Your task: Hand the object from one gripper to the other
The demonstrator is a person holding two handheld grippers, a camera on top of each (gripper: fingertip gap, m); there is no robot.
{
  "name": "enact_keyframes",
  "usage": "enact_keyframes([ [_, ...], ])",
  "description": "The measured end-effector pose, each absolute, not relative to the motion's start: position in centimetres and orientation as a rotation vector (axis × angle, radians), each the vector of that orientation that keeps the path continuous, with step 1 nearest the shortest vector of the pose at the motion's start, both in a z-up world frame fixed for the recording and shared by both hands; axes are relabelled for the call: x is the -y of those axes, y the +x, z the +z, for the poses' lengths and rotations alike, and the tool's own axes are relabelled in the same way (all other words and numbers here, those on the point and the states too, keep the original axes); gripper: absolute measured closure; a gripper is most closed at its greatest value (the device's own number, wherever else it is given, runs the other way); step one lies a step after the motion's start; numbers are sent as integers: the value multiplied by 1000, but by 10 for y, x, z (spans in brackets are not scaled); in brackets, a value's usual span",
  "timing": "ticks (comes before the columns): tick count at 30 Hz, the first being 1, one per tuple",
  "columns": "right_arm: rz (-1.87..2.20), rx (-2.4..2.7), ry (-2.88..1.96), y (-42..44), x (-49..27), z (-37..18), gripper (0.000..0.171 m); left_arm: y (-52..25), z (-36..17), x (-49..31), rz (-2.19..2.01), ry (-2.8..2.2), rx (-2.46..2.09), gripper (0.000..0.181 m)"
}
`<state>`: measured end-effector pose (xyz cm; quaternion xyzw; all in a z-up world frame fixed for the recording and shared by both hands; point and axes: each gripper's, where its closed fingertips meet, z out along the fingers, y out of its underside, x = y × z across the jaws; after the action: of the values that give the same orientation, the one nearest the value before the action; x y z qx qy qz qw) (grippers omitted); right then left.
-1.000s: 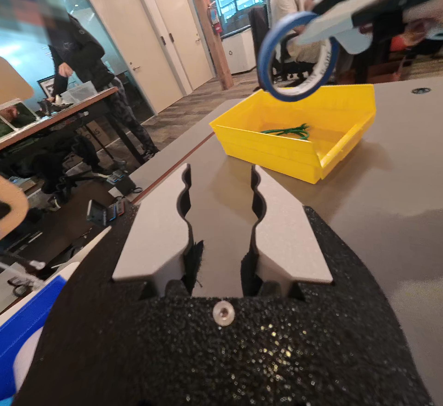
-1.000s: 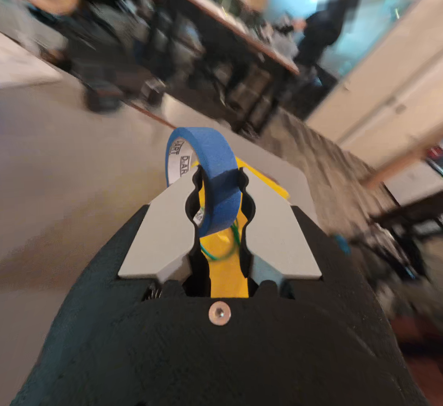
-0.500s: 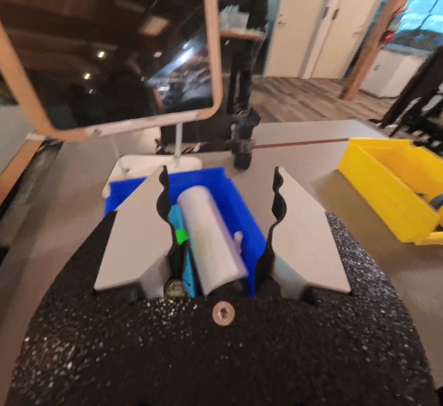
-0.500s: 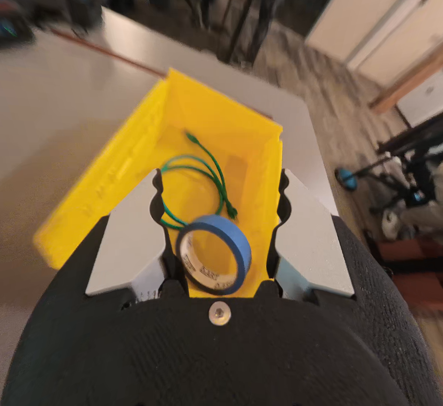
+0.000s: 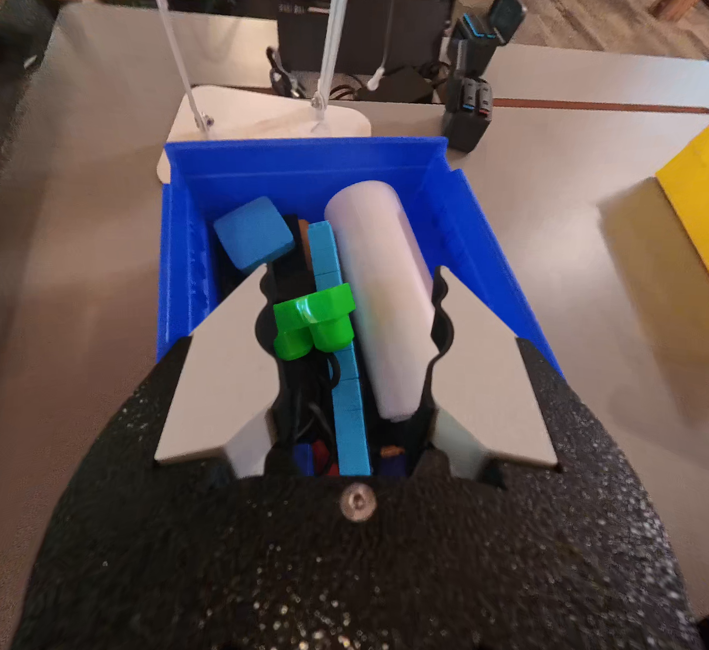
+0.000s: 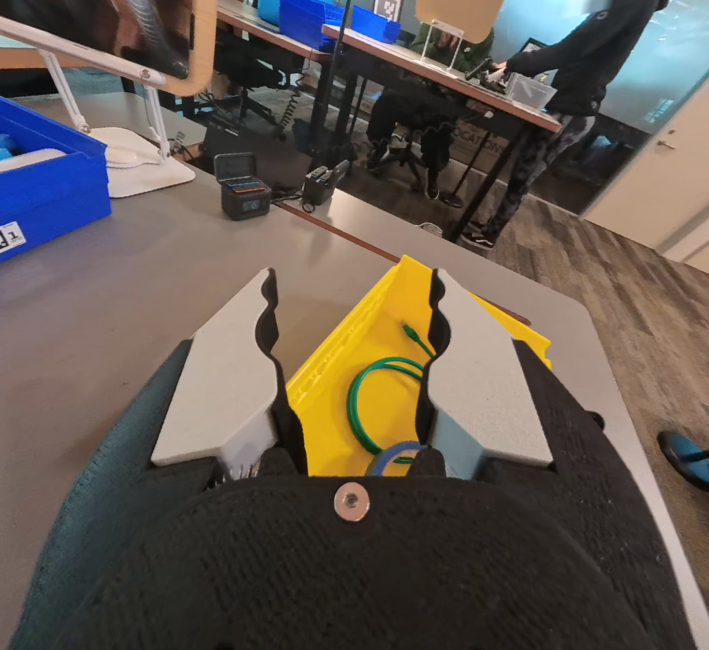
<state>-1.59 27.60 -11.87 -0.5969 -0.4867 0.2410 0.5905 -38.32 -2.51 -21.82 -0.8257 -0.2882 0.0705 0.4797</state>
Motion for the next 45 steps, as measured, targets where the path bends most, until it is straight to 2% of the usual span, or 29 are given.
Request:
enact_keyframes([
  [9, 615, 1189, -1384, -29, -262, -126, 95, -399, -271, 31, 162, -2122, 870, 92],
  [14, 671, 1228, -1345, -38, -246, -124, 95, -404, -280, 33, 149, -2129, 863, 115],
  [16, 694, 1257, -1314, -43, -237, -123, 95, -406, -264, 36, 186, -2081, 809, 136],
  [17, 703, 1275, -1291, -46, -231, -123, 95, -406, -253, 36, 211, -2053, 770, 141],
  [23, 746, 1406, -1177, -68, -196, -133, 96, -373, -183, 15, 63, -1795, 508, 142],
  [29, 973, 1507, -1033, -93, -129, -137, 104, -269, -97, -16, -454, -1452, 122, 143],
  [32, 1083, 1533, -973, -103, -91, -138, 104, -202, -71, -31, -632, -1359, -77, 143],
  [36, 1214, 1447, -942, -109, -68, -131, 101, -132, -74, -57, -762, -1356, -231, 143],
  [39, 1163, 1405, -906, -107, -72, -124, 102, -100, -82, -68, -894, -1342, -268, 143],
  [42, 1128, 1405, -871, -101, -77, -119, 115, -90, -89, -74, -978, -1332, -259, 143],
  [43, 1130, 1443, -847, -99, -73, -120, 127, -90, -90, -75, -994, -1323, -245, 143],
  [45, 1082, 1492, -833, -99, -74, -125, 131, -91, -94, -78, -1017, -1336, -232, 143],
])
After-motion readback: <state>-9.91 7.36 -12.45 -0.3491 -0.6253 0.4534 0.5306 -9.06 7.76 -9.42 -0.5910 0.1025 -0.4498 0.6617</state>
